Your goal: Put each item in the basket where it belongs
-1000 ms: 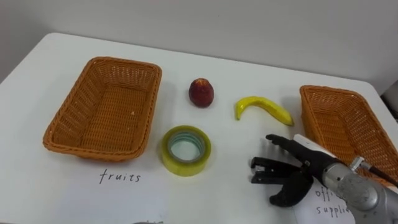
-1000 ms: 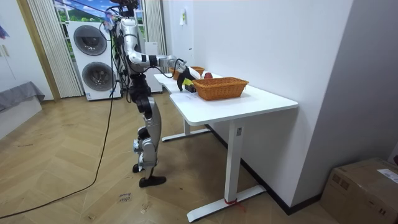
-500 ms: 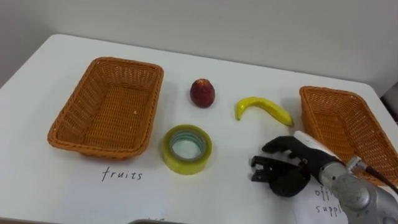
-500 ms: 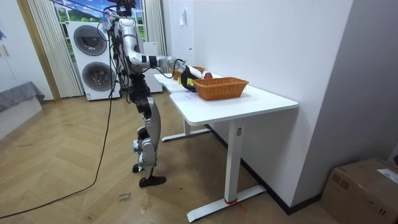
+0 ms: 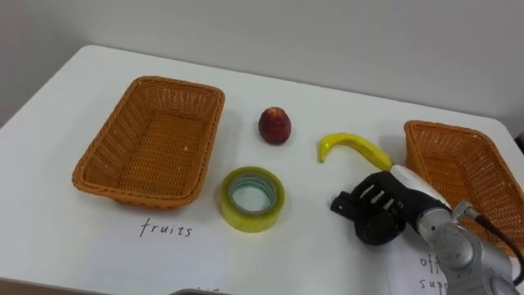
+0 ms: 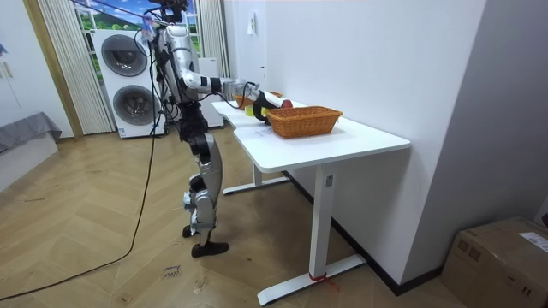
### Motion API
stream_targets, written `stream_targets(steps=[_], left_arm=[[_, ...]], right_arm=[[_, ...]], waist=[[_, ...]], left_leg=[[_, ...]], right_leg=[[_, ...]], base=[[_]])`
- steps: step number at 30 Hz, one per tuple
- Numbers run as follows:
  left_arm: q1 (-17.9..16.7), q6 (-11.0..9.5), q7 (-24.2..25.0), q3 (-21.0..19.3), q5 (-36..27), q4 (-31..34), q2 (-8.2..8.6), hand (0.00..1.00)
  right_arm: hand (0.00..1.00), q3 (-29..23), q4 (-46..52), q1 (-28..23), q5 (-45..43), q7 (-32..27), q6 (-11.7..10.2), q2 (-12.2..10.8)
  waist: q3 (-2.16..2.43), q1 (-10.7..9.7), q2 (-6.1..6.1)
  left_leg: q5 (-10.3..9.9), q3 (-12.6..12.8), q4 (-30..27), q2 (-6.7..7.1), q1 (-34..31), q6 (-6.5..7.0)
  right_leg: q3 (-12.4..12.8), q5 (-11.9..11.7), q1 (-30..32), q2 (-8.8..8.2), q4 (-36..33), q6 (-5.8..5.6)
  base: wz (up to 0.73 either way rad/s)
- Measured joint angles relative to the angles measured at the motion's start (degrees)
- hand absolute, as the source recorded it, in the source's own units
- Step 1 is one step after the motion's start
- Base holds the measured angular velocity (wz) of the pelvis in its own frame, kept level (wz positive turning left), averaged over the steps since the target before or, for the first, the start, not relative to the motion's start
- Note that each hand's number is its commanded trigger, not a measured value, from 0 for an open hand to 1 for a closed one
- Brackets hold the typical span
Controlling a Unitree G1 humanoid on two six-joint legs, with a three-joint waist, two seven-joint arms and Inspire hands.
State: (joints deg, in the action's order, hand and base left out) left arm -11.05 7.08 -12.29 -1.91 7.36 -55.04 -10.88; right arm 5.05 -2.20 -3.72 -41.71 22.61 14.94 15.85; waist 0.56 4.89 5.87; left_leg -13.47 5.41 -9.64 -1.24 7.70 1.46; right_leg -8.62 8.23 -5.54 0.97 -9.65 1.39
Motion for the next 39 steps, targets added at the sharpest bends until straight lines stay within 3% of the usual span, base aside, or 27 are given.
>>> stream_targets(steps=[10, 19, 20, 24, 27, 31, 36, 39], left_arm=[[-0.1, 0.1, -0.7, 0.1, -0.2, -0.2, 0.0, 0.0], [0.2, -0.2, -2.7, 0.3, -2.0, -1.3, 0.16, 0.0], [0.2, -1.1, -2.7, 0.2, -2.0, -1.9, 0.26, 0.0], [-0.7, -2.2, -2.7, -0.4, -2.0, -2.4, 0.66, 0.0], [-1.4, -2.5, -2.5, -1.4, -2.0, -2.4, 0.8, 0.0], [-2.0, -3.9, -2.3, -2.4, -2.1, -2.3, 0.87, 0.0], [-2.6, -6.2, -2.4, -3.9, -2.2, -2.4, 1.33, 0.0], [-2.8, -7.0, -2.5, -3.7, -2.2, -2.5, 1.34, 0.0]], right_arm=[[1.0, 0.2, -0.1, -0.3, 1.2, -0.6, -0.2, 0.0], [1.0, -0.9, -0.3, -0.9, 4.0, -3.3, -2.2, -0.4], [1.0, -1.7, 0.4, -1.0, 4.3, -3.0, -2.7, -0.8], [1.0, -2.4, 4.8, -2.6, 5.7, -2.4, -3.4, -0.9], [1.0, -3.1, 7.9, -2.6, 9.4, -2.5, -4.4, -0.9], [1.0, -5.3, 10.4, -2.7, 13.2, -3.0, -5.6, -0.9], [1.0, -10.6, 11.6, -2.6, 16.4, -6.7, -8.9, -0.9], [1.0, -11.7, 11.7, -2.5, 17.1, -8.9, -10.2, -0.9]], waist=[[0.0, 0.1, -0.07], [-0.15, -0.7, -0.69], [-0.18, -0.8, -0.87], [-0.78, -1.8, -1.98], [-0.9, -3.1, -2.2], [-0.68, -3.2, -1.83], [-0.23, -3.1, -1.01], [-0.26, -3.1, -0.8]], left_leg=[[0.1, 0.0, 0.0, -0.02, 0.1, -0.1], [0.1, 0.1, 0.0, -0.04, 0.0, -0.11], [0.1, 0.2, 0.1, -0.04, -0.3, -0.06], [0.1, 0.4, 0.2, -0.03, -0.5, -0.04], [0.1, 0.7, 0.3, -0.03, -0.5, -0.05], [0.2, 0.7, 0.6, -0.02, -0.4, -0.07], [0.2, 0.7, 0.4, -0.04, 0.0, 0.01], [0.2, 0.9, 0.5, -0.03, 0.2, 0.03]], right_leg=[[0.1, -0.1, 0.0, 0.07, 0.0, 0.15], [0.7, -0.1, 0.2, 0.04, -0.1, 0.17], [0.7, -0.1, 0.6, 0.02, -0.2, 0.17], [0.6, -0.1, 0.8, 0.01, -0.1, 0.16], [0.7, -0.1, 0.9, 0.04, 0.0, 0.15], [1.0, -0.1, 1.1, 0.07, 0.0, 0.14], [1.4, -0.1, 0.8, 0.08, 0.0, 0.14], [1.8, -0.1, 0.6, 0.1, -0.2, 0.11]], base=[[0.0], [0.0], [-0.06], [-0.01], [0.0], [-0.02], [0.0], [-0.03]])
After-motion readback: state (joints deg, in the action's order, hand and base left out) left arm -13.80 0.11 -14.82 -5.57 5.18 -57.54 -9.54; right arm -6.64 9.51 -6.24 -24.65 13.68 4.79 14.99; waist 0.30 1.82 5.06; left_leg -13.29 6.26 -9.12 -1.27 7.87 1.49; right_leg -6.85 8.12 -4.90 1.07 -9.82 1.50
